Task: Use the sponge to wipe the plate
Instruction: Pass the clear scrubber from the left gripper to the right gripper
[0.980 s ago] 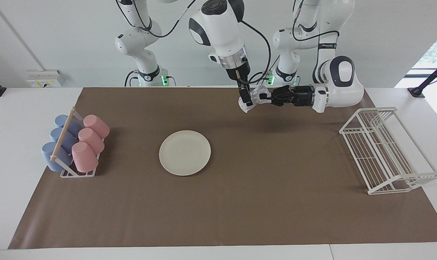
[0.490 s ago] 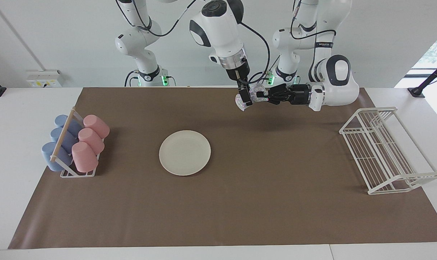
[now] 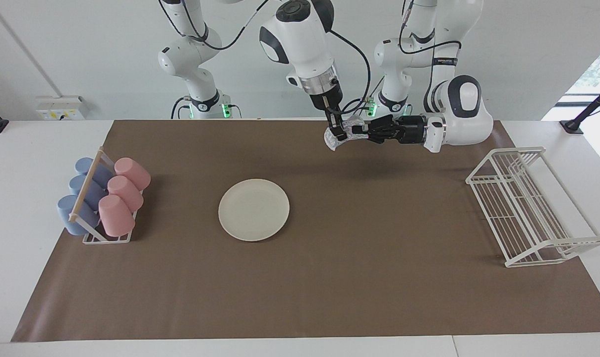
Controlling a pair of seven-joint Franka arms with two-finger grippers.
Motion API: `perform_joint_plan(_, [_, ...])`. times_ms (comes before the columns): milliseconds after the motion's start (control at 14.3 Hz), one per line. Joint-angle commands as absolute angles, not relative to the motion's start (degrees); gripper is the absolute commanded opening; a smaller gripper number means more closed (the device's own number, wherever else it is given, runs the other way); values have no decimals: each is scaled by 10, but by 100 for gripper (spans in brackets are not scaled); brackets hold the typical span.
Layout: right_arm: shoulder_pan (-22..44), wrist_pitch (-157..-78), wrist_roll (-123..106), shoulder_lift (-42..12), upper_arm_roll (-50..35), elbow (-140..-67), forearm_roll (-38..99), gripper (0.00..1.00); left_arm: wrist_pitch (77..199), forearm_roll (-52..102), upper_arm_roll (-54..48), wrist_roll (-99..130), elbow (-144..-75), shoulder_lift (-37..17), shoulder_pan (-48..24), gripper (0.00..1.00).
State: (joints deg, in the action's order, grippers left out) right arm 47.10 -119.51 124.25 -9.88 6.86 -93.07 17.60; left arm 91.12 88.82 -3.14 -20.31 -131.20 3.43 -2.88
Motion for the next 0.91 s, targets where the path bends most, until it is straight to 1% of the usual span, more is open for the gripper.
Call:
perform_joint_plan(0, [471,-1203,1224,-83,69,-951,171,0,921,901,-25,-209,-1331,53,-38,0])
perform_joint_plan(70, [471,-1202,1222,-83,69,-951,171,0,921,900,-26,-210,-1331,53,-38,0])
perform_joint_plan(140, [471,-1202,1221,-83,69,-952,171,0,921,899,-27,-211,-1330,53,-39,27])
perform_joint_plan(210, [471,-1202,1218,-83,69,-952,171,0,920,899,-27,-211,-1330,53,-40,99])
perform_joint_plan(350, [468,-1195,1195,-83,69,-952,171,0,919,897,-27,-211,-1330,53,-40,100])
perform_joint_plan(560, [462,-1195,1161,-78,70,-966,126,0,918,896,-27,-212,-1330,53,-40,100])
perform_joint_plan(630, [450,-1188,1138,-77,77,-971,114,0,920,895,-27,-212,-1330,53,-40,100])
perform_joint_plan(840, [376,-1206,1001,-69,76,-1017,101,0,921,892,-27,-212,-1330,53,-40,100])
